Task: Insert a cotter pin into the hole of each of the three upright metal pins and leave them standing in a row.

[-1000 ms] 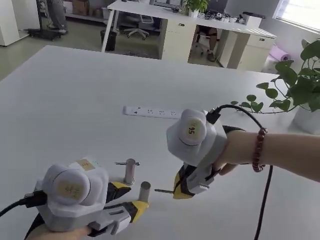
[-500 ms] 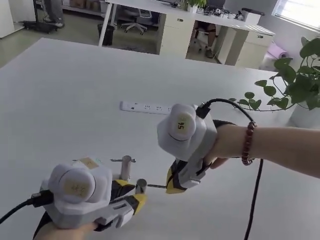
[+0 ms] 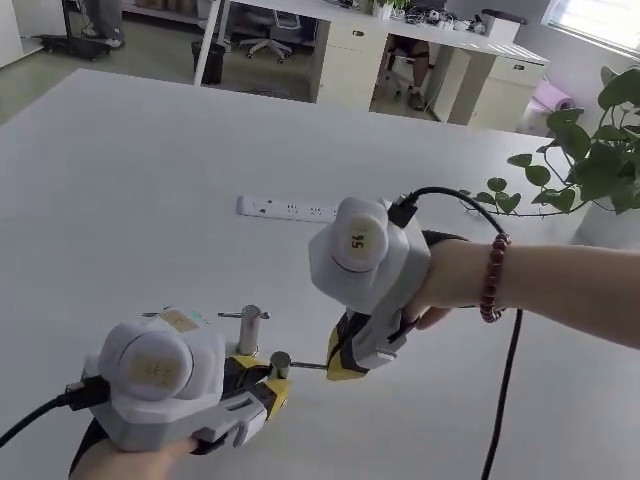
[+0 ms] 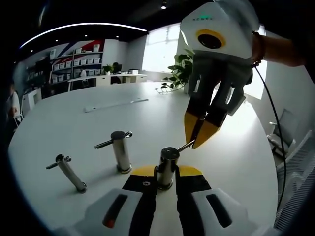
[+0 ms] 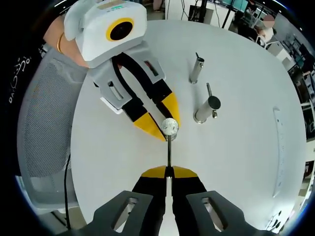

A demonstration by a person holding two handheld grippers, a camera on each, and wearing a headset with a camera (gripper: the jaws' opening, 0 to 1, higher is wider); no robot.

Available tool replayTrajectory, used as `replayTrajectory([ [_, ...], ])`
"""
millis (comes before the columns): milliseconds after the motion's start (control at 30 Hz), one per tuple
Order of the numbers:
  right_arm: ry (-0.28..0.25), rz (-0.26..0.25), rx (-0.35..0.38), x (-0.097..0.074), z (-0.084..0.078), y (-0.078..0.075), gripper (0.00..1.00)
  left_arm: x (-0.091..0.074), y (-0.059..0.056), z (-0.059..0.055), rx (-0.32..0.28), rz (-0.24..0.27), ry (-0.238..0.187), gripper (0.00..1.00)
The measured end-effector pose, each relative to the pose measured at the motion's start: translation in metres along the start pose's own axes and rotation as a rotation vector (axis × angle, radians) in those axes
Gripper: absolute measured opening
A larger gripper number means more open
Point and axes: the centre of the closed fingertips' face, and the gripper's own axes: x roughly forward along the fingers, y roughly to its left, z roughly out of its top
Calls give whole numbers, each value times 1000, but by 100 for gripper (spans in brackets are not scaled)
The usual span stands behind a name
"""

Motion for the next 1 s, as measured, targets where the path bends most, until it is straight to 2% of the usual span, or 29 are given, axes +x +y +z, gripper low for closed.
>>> replayTrajectory([
  [200, 25, -5, -16, 1, -1, -1, 0, 1, 0, 0, 4, 0, 1, 12],
  [400, 31, 0, -16, 1, 6, 0, 0, 1, 0, 0, -3, 0, -1, 12],
  [1000, -5, 4, 8, 5, 19, -3, 0, 4, -1, 0, -26, 8, -12, 12],
])
